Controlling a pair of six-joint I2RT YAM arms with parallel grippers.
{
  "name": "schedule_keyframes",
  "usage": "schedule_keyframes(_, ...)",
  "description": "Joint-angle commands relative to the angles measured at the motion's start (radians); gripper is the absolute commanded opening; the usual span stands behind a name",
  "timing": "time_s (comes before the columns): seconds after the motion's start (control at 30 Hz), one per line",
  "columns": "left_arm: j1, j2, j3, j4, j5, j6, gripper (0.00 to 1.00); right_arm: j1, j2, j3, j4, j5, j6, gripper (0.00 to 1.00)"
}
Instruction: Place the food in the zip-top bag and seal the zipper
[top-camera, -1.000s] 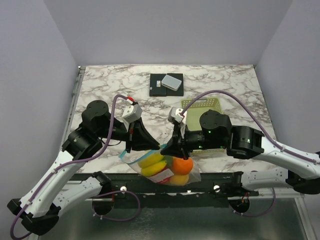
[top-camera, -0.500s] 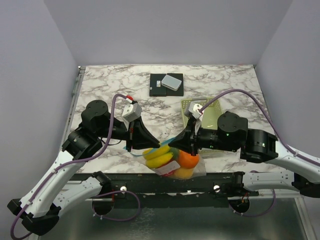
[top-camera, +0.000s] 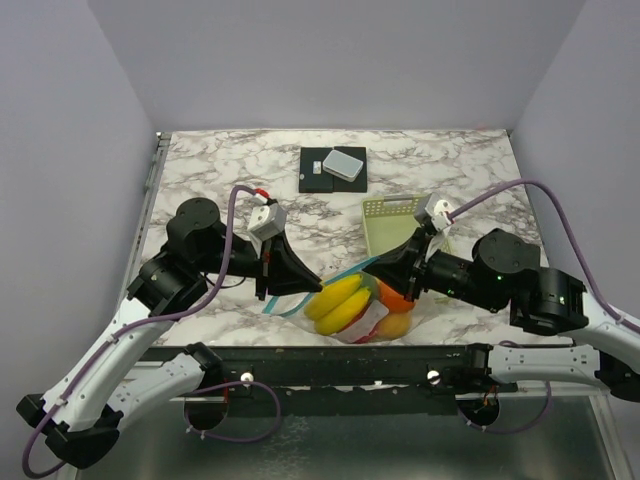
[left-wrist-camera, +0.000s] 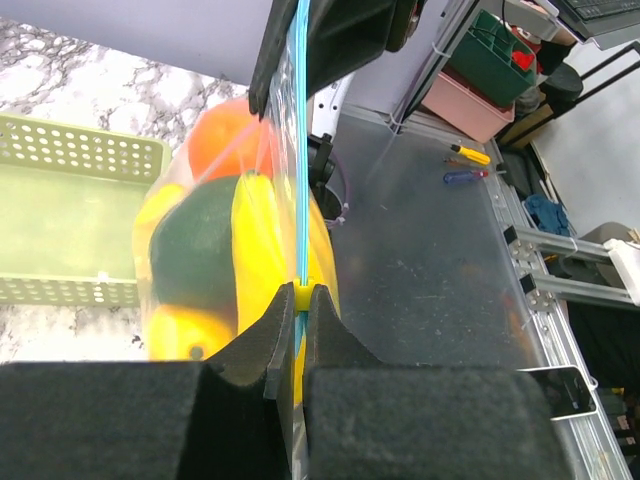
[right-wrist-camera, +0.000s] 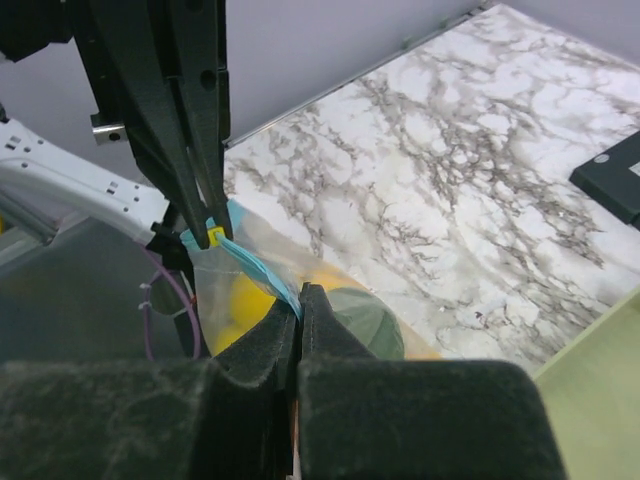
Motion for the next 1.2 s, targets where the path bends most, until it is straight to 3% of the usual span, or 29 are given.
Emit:
schedule_keyframes(0.0,-0.001,0.000,-0.006,-0.062,0.021,0.001,0.00,-0.006,-0.062,0.007,0.118,0.192,-0.035,0.01)
schedule_keyframes(0.5,-0.001,-0.005,-0.021,-0.063,-0.010,-0.021,0.00,-0.006,-0.075,-0.018,0.117,0.589,-0.064,0.01)
schedule_keyframes(1.17,-0.001,-0.036,-0.058,-0.072,-0.064,-0.041,0.00,-0.006,-0.186,-0.128,0.302,0.835,-0.142,0.01)
